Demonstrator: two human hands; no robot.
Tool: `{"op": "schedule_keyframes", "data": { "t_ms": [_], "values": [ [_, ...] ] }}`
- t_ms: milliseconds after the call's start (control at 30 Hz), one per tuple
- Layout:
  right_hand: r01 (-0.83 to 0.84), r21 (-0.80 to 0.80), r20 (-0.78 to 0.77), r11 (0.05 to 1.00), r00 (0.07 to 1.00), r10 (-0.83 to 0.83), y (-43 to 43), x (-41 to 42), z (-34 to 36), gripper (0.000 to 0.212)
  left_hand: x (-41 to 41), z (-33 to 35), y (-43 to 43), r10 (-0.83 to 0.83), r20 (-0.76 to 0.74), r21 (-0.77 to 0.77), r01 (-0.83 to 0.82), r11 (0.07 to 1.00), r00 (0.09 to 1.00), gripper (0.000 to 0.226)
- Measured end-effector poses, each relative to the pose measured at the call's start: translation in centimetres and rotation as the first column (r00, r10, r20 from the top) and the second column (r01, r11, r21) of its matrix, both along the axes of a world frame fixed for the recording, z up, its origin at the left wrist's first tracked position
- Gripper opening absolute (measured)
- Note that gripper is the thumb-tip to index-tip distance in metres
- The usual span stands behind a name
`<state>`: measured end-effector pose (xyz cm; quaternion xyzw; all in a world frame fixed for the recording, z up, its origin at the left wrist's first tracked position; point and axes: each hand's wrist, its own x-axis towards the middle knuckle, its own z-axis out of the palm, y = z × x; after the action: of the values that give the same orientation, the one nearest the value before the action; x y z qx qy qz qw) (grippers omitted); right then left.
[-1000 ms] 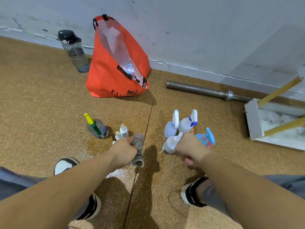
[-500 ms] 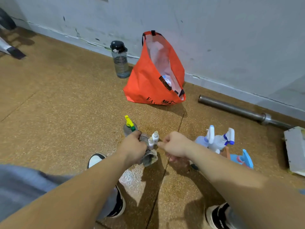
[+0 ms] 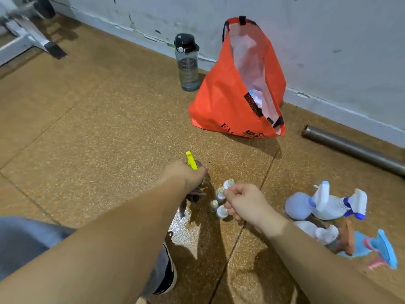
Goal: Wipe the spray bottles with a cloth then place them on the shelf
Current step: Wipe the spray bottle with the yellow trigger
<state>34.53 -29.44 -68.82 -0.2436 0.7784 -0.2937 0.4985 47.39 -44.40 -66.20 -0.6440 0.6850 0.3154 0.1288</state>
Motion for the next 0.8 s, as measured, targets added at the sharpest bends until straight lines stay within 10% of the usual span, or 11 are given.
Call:
{"op": "schedule_keyframes", "data": {
  "t_ms": [433,800],
  "values": [
    [0.005,-0.051,0.052,0.999,0.999,-0.003,0.8,-0.2,4.6,0.023,-0.2,4.6,-1.5,-0.132,0.083,-0.216,0.148,0.965,0.988,0.036],
    [-0.359,-0.191,-0.583,0.913,0.79,0.189,2.1,-1.9,19.0,0.035,-0.1,22.3,7.2,-0.535,0.006,-0.575,0.441,0.689,0.845,0.05]
  ]
}}
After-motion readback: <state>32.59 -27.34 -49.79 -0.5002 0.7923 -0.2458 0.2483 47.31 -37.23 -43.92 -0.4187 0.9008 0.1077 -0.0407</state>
